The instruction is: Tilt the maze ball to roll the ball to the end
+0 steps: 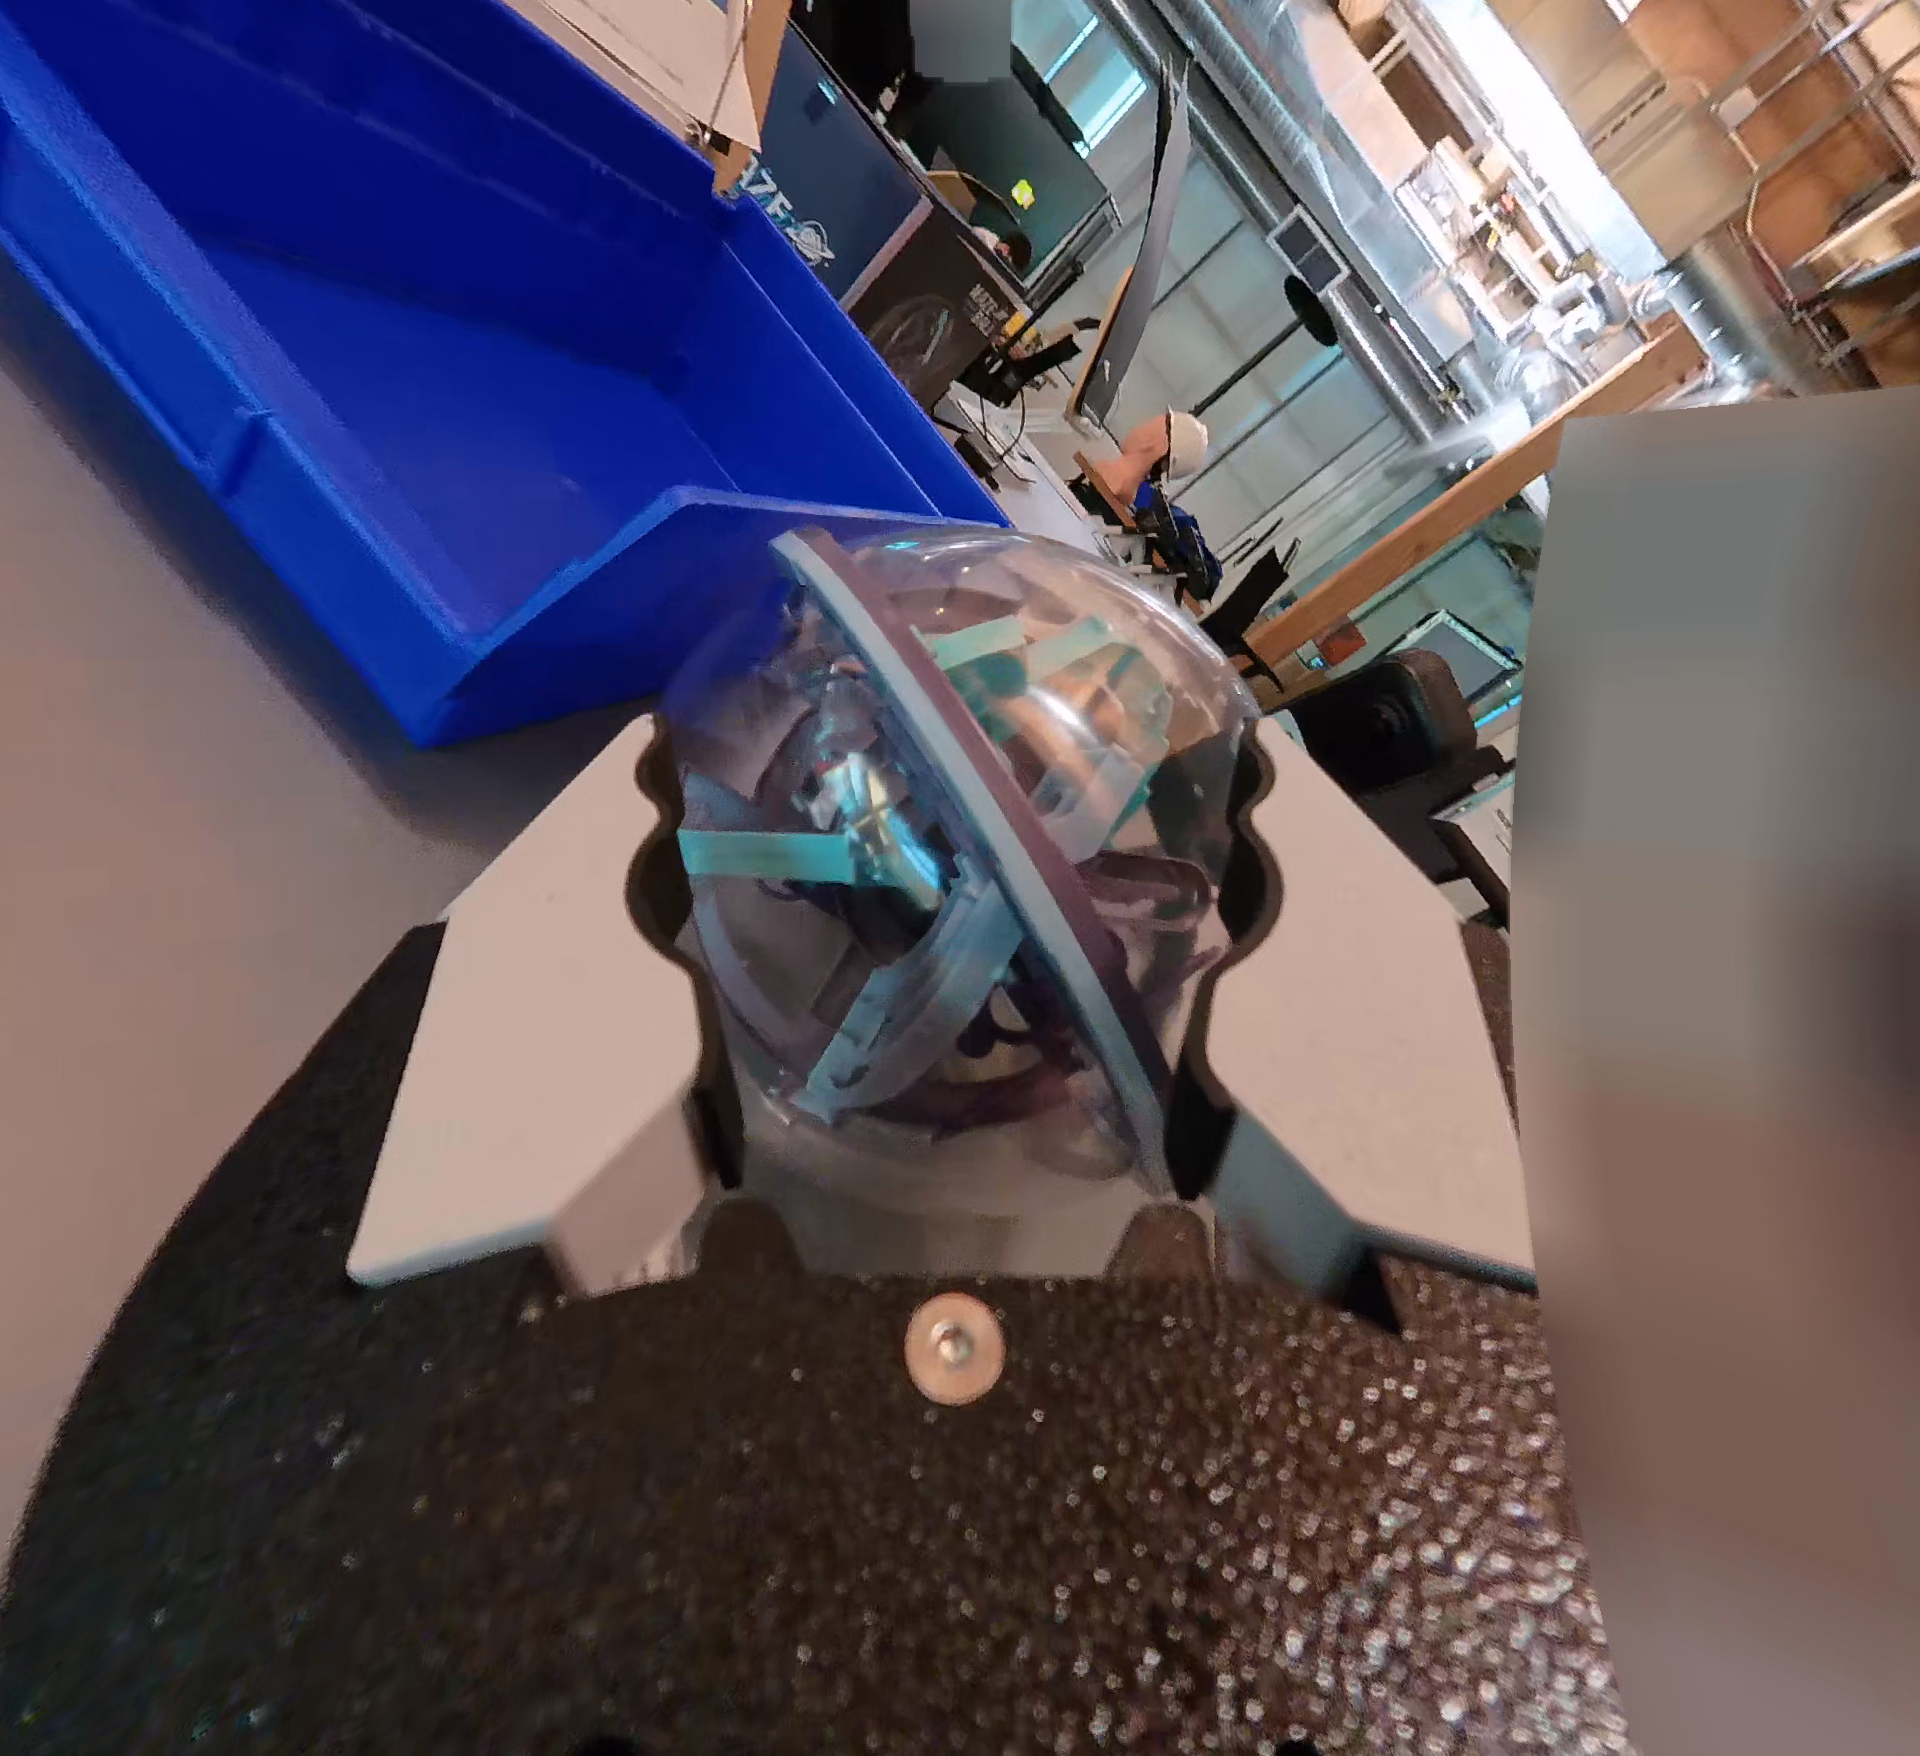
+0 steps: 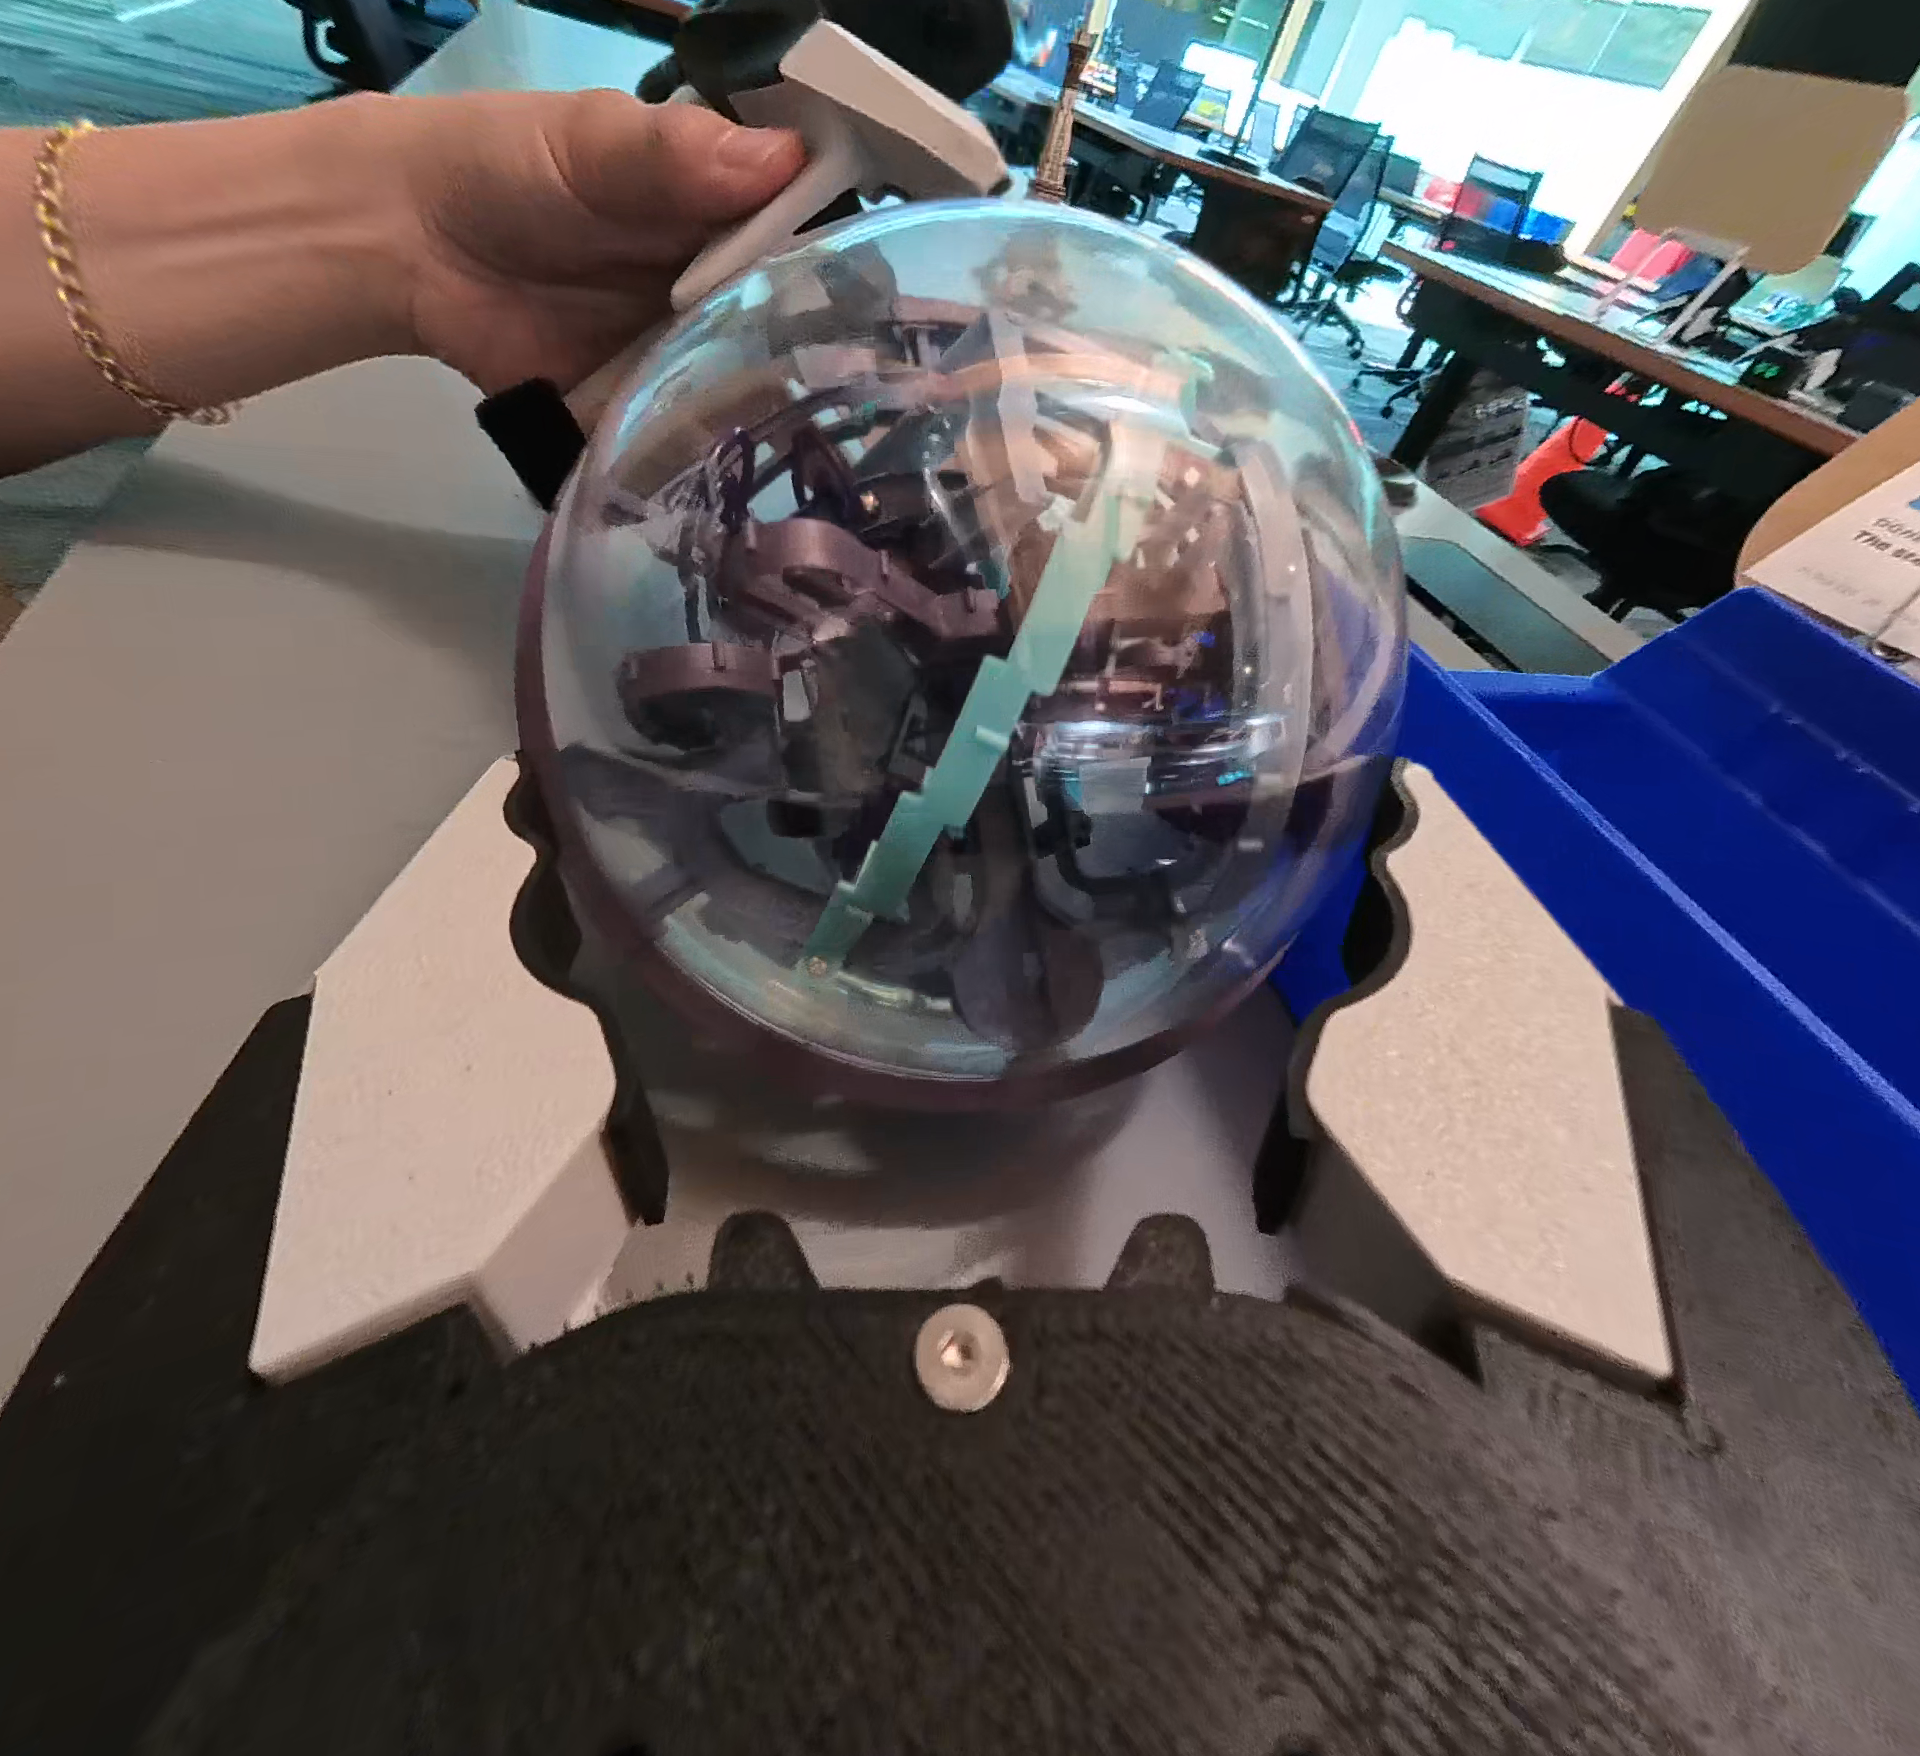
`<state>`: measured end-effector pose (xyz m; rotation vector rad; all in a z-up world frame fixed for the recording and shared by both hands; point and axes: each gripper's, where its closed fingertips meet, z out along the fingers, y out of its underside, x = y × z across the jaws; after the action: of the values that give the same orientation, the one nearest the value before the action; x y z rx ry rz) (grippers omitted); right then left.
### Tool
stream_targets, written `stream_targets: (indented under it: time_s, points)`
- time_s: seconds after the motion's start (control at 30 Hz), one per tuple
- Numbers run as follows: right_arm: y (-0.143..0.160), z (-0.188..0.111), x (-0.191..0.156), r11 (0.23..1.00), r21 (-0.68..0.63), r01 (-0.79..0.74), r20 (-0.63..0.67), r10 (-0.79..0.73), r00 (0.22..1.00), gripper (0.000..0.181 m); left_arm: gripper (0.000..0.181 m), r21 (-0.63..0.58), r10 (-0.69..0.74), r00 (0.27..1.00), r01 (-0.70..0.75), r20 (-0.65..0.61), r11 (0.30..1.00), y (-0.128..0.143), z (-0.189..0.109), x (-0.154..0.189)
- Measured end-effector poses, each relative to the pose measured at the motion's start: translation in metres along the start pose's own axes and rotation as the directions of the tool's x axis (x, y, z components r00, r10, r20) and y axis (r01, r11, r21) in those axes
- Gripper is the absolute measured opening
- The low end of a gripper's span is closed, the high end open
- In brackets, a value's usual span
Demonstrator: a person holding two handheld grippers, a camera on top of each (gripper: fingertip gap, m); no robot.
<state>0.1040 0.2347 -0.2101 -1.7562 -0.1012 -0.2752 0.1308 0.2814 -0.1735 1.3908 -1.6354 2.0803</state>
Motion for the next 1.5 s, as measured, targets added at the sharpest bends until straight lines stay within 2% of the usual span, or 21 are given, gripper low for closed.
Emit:
stream_targets:
  time_s: [0.13, 0.33, 0.43, 0.7, 0.87, 1.1, 1.27, 1.5]
  points:
    - [-0.001, 0.006, 0.000, 0.999, 0.003, -0.041, 0.041, 0.041, 0.998, 0.144, 0.096, 0.041, -0.022, 1.000, 0.021, 0.016, 0.999, -0.001, -0.017, -0.003]
    - [-0.003, 0.016, -0.005, 0.990, -0.014, -0.138, 0.168, 0.138, 0.976, 0.147, 0.096, 0.053, -0.067, 0.998, 0.067, 0.000, 0.996, 0.008, -0.035, -0.005]
    - [-0.007, 0.020, -0.009, 0.986, -0.014, -0.165, 0.231, 0.164, 0.959, 0.147, 0.092, 0.030, -0.072, 0.997, 0.073, -0.019, 0.997, 0.017, -0.049, -0.004]
    - [-0.016, 0.029, -0.011, 0.987, -0.022, -0.158, 0.288, 0.157, 0.945, 0.145, 0.075, -0.040, -0.003, 1.000, 0.003, -0.001, 0.999, 0.029, -0.076, -0.005]
    - [-0.016, 0.031, -0.010, 0.986, -0.033, -0.162, 0.319, 0.164, 0.933, 0.145, 0.078, -0.072, 0.180, 0.984, -0.179, 0.007, 0.981, 0.027, -0.075, -0.002]
    - [-0.011, 0.028, -0.009, 0.991, -0.044, -0.126, 0.359, 0.133, 0.924, 0.145, 0.097, -0.149, 0.425, 0.905, -0.420, 0.003, 0.895, 0.021, -0.066, 0.000]
    - [-0.009, 0.024, -0.010, 0.995, -0.035, -0.089, 0.371, 0.095, 0.924, 0.145, 0.098, -0.189, 0.405, 0.912, -0.409, -0.061, 0.893, 0.027, -0.058, 0.004]
    - [-0.011, 0.017, -0.013, 1.000, 0.011, -0.016, 0.361, 0.011, 0.933, 0.145, 0.095, -0.150, 0.432, 0.899, -0.437, -0.070, 0.887, 0.038, -0.058, 0.007]
